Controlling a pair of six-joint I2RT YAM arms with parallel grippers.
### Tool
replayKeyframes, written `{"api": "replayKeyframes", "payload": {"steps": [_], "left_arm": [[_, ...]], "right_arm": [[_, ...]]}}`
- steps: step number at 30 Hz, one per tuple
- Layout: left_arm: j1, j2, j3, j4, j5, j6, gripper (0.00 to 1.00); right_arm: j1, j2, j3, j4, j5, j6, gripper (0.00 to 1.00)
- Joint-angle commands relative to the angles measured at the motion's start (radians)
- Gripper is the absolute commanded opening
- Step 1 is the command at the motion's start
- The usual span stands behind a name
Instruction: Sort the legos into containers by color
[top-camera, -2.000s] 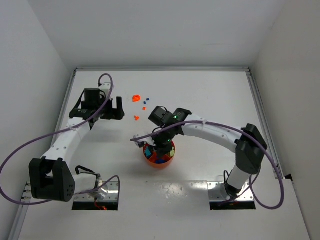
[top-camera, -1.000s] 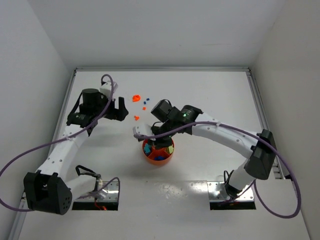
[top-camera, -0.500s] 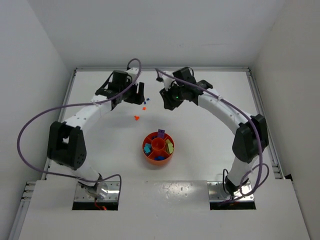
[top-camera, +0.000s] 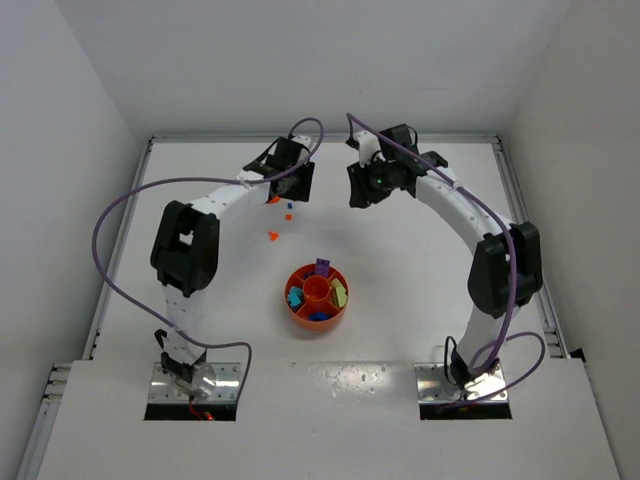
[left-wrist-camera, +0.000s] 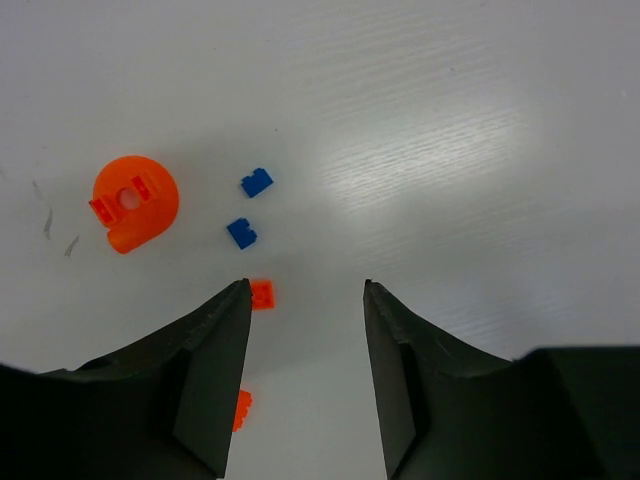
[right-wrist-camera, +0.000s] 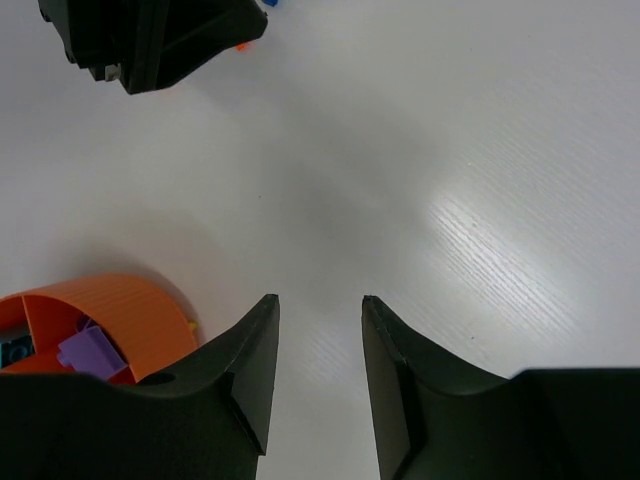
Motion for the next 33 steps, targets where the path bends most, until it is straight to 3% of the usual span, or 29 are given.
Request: {"api": "replayKeyframes", "payload": {"steps": [1,3,21,33], "left_arm": [[0.004,0.014,0.067,-0.021,-0.077,-0.045,0.54],[0.004,0.030,0.076,-0.021,-0.086,-0.056,0.50],[0.066,0.152,0.096,-0.031,-0.132,-0.109,0.50],[0.068,0.229,0.134,-0.031,-0.069,-0.109,0.45]], "right_arm": [[-0.029,-0.004,-0.015,0.017,-0.034,0.018,0.39],[-0.039,-0.004,-0.015,0.017,-0.034,0.018,0.39],[-0.069,0.045,0.003,0.017,-0.052,0.018,0.39],[-0.069,0.063,0.023,0.017,-0.034,0.018,0.39]]}}
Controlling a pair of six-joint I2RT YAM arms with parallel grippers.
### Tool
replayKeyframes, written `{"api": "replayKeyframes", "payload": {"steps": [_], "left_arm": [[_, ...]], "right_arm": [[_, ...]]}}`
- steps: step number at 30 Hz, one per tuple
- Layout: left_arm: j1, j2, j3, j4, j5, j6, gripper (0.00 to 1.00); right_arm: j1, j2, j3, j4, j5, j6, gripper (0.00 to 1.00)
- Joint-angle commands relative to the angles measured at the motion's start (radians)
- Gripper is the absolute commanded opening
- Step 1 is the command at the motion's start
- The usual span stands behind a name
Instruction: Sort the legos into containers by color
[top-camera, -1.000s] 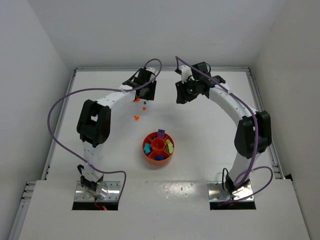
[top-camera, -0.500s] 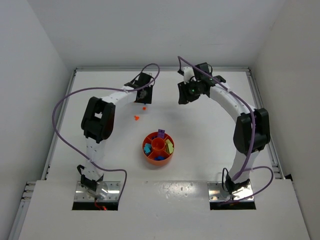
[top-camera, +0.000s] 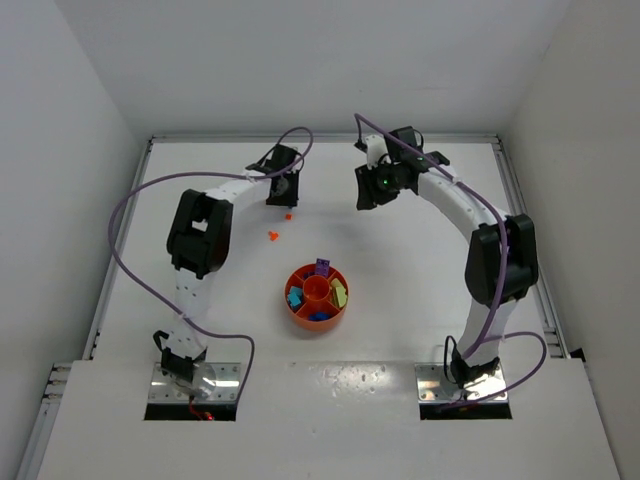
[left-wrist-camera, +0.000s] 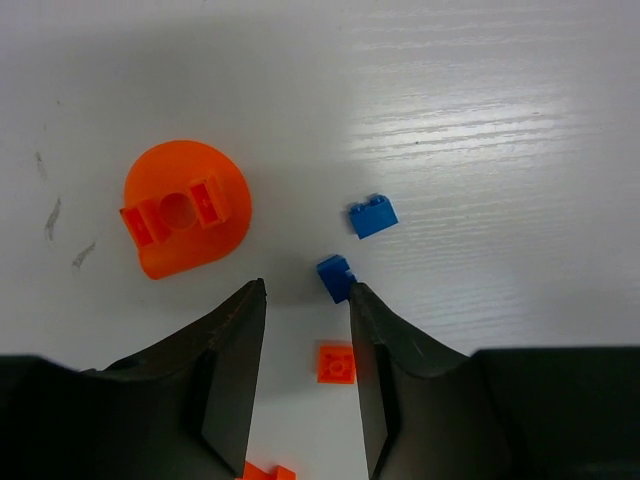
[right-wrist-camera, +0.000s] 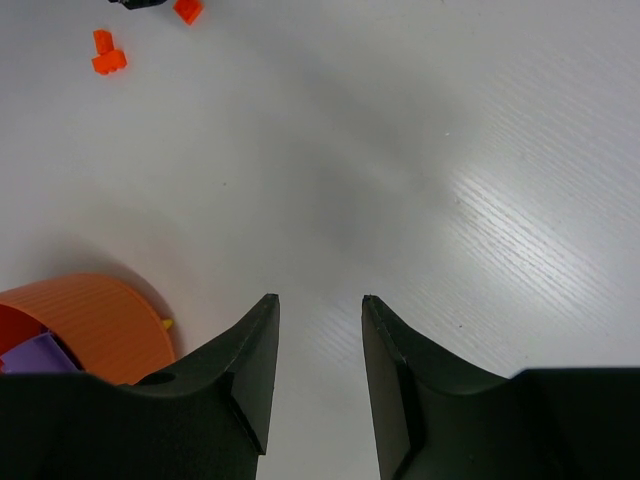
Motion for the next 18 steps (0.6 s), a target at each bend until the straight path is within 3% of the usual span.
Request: {"api": "replayKeyframes", "payload": {"steps": [1,18], "left_arm": [[-0.015,0.014,0.041,0.010,0.018,-0.017,0.45],[-0.015,0.074,0.080,0.010,0.018,-0.008,0.45]], "right_arm": [[-0.004,0.018,0.037,0.016,-0.006,0.014,0.39],[-0.004,0.055,0.064,0.007,-0.006,0.005,0.39]]}}
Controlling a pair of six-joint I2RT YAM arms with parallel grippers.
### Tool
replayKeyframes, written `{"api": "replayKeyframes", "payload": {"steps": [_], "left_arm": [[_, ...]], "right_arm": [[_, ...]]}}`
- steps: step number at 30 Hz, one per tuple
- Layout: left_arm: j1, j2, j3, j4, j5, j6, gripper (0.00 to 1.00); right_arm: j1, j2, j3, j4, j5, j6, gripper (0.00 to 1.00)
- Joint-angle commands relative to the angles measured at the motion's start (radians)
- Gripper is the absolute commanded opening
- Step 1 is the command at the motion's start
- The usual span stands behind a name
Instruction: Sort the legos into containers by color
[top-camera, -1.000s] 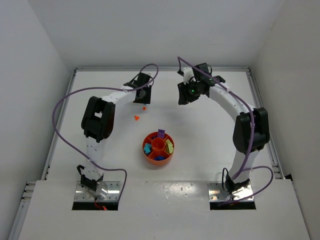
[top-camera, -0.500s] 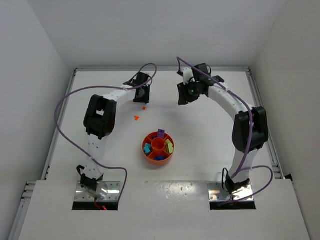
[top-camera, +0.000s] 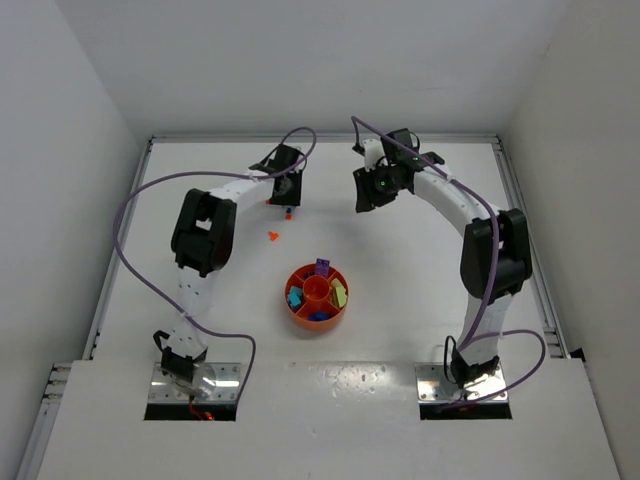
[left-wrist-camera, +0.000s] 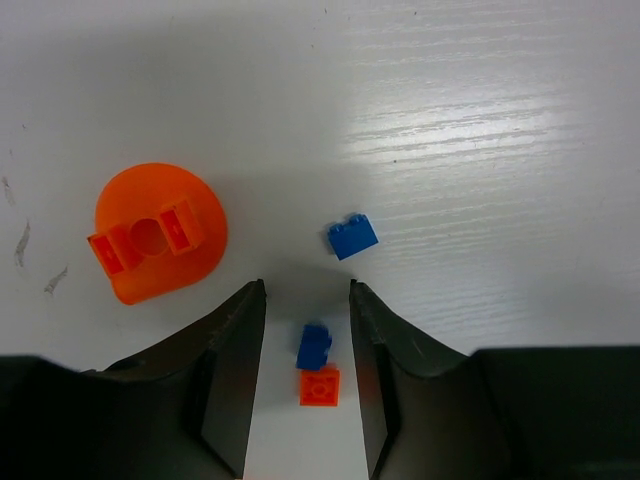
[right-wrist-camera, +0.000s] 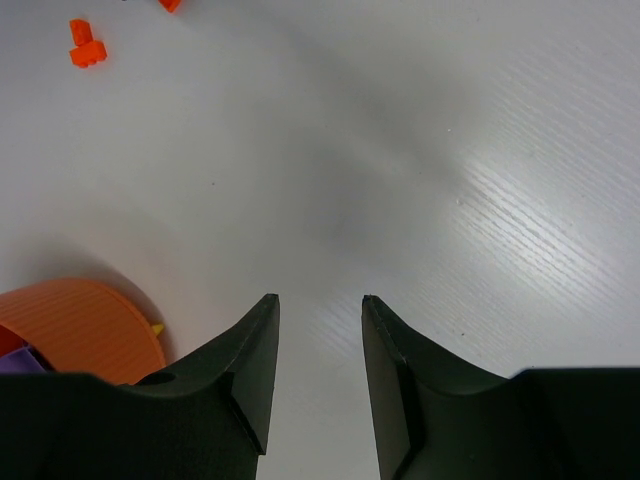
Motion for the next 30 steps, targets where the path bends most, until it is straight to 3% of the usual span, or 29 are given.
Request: {"api": "replayKeyframes", "payload": {"steps": [1,8,15,22,30], "left_arm": [[-0.006,0.037,0.040,0.001,0.003,-0.009,0.45],[-0.006,0.055,0.058,0.001,0.025,0.000,0.44],[0.012,-0.048,-0.104,-0.010,0.035,0.000,0.42],[0.012,-0.092,-0.170,-0.020,0.046,0.011,0.42],[0.012,-0.065,-0.141,-0.020,0.077,0.040,0.34]], "right_arm": [[-0.004,0.005,0.049,0.009,-0.007,0.005,0.39],[-0.004,0.005,0.049,0.009,-0.007,0.005,0.39],[-0.004,0.005,0.049,0.009,0.003,0.005,0.39],[0.006,0.005,0.040,0.018,-0.007,0.005,0.39],[0.006,0.005,0.040,0.019,-0.007,0.005,0.39]]}}
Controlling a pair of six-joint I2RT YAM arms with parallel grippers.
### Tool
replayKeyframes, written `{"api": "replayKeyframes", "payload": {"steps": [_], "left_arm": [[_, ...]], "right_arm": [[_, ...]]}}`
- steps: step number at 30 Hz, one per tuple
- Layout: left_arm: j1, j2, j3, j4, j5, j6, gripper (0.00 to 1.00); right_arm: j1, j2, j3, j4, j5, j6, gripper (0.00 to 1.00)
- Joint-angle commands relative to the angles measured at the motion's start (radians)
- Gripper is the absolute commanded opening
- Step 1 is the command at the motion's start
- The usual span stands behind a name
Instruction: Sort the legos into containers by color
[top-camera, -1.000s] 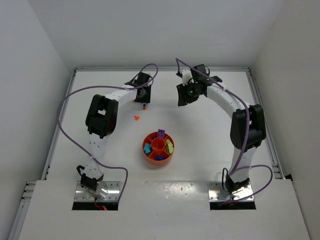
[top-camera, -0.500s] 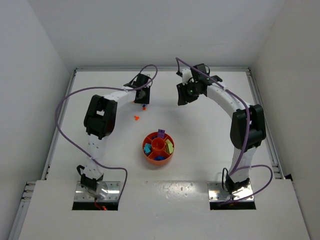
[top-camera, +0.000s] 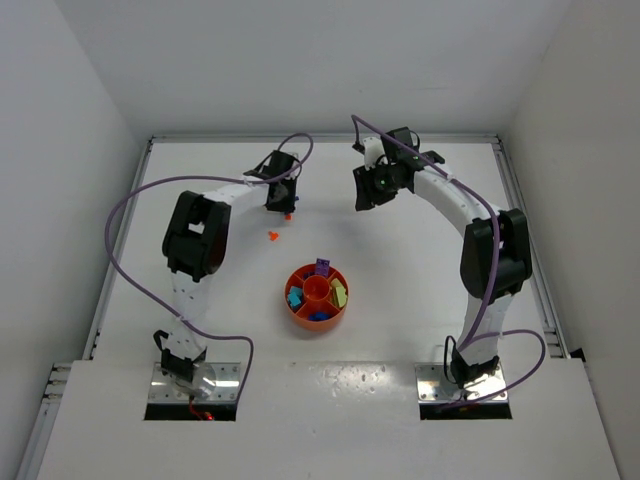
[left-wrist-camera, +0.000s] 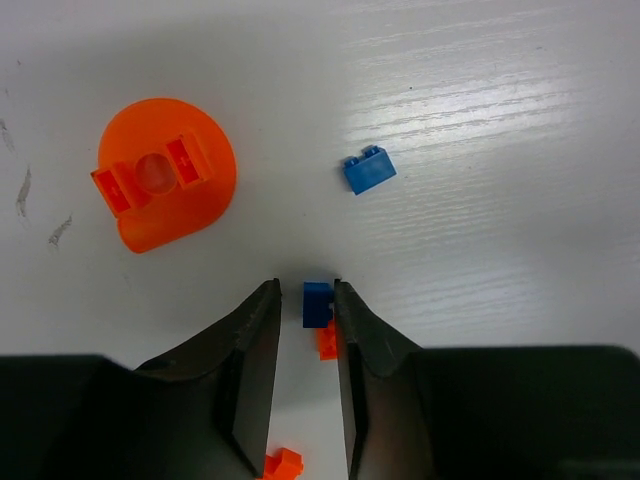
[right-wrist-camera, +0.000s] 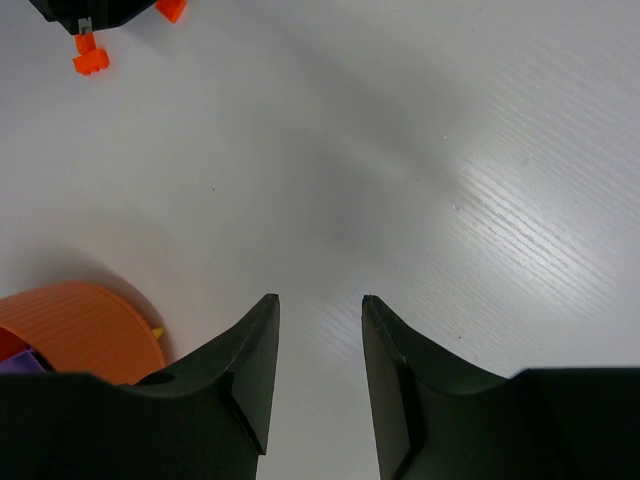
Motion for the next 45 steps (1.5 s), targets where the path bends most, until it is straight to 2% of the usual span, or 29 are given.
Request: {"api": "replayKeyframes", "payload": {"steps": [1,8,12,16,20,26,29,32,39,45], "left_arm": [[0.007,0.024,-0.002,-0.067,0.045,0.010,0.33],[0.007,0.024,-0.015,-0.086,0.065,0.028,0.17],[0.007,0.011,-0.038,-0.086,0.092,0.028,0.12],[0.007,-0.088,-0.157,0.008,0.167,0.028,0.07],[-0.004,-0.286,-0.272,0.146,0.209,0.016,0.07],[-0.034,-0.468,-0.335,0.155,0.284,0.056,0.07],[-0.066,-0.587,-0.390,0.155,0.374,0.109,0.05],[-0.120,-0.700,-0.444,0.118,0.476,0.178,0.05],[-0.169,-0.919,-0.526,-0.010,0.559,0.309,0.05],[-0.231,-1.051,-0.550,-0.257,0.674,0.536,0.04]], "right_arm": [[0.005,0.002,0.029,0.017,-0.009,0.005,0.39],[0.005,0.002,0.010,0.017,-0.009,0.005,0.39],[0.005,0.002,0.010,0.017,-0.009,0.005,0.39],[0.005,0.002,0.010,0.017,-0.009,0.005,0.39],[0.005,-0.027,-0.022,0.026,-0.018,0.015,0.39],[0.005,-0.077,-0.094,0.045,-0.038,0.024,0.39],[0.005,-0.107,-0.118,0.054,-0.060,0.036,0.39],[0.005,-0.140,-0.167,0.072,-0.083,0.059,0.39],[0.005,-0.185,-0.212,0.115,-0.132,0.114,0.39],[0.005,-0.203,-0.194,0.127,-0.137,0.101,0.42]]}}
